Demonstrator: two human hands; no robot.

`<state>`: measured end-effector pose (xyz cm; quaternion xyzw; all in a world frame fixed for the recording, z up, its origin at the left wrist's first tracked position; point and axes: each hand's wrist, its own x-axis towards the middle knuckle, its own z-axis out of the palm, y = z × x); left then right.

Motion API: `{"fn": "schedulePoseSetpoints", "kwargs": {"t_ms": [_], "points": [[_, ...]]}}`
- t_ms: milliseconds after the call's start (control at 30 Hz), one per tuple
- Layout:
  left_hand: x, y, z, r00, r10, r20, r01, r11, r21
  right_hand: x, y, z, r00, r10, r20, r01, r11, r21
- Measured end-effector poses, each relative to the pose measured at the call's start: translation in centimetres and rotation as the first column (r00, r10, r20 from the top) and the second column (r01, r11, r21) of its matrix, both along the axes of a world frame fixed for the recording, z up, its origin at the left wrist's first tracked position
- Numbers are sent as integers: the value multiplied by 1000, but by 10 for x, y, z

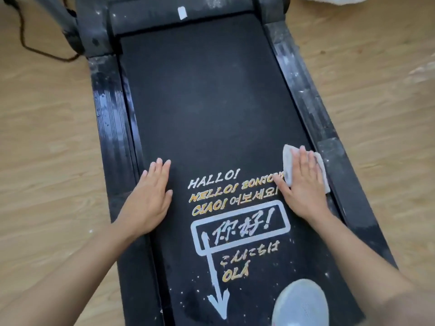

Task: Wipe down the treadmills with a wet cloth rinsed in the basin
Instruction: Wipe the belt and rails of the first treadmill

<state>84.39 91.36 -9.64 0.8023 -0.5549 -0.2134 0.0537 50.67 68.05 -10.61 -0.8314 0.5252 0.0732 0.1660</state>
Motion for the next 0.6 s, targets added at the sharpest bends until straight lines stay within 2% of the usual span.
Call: {"fn": "schedulePoseSetpoints", "kwargs": {"t_ms": [33,67,100,167,233,300,367,467,500,533,600], "points": [[-1,2,2,999,4,-48,-4,1000,5,16,22,-1,997,-81,11,81,997,14],[-1,2,6,994,11,-112,-11,1000,1,33,46,-3,996,-93,14,93,996,16],[0,4,11,979,51,-196,-52,999,2,53,73,-4,1000,-17,9,17,1000,4],[2,7,23,923,190,-333,-192,981,28,96,121,-8,968,251,0,-251,968,-19],[0,10,29,902,278,-329,-275,960,56,142,157,-12,869,491,50,-490,871,-31],[-3,13,32,915,256,-310,-251,966,58,178,183,-15,726,683,81,-683,730,-32],[-2,17,26,917,234,-324,-219,972,84,184,191,-17,619,783,62,-782,622,-44],[-1,15,21,924,261,-279,-237,964,118,145,165,-22,504,862,65,-858,508,-81],[-4,12,20,925,279,-257,-264,960,93,127,148,-22,510,859,54,-854,512,-93],[-9,8,20,921,318,-224,-314,948,58,109,128,-21,562,826,37,-820,563,-104],[-20,1,23,903,407,-139,-414,910,-27,72,83,-20,760,649,-10,-645,753,-127]]}}
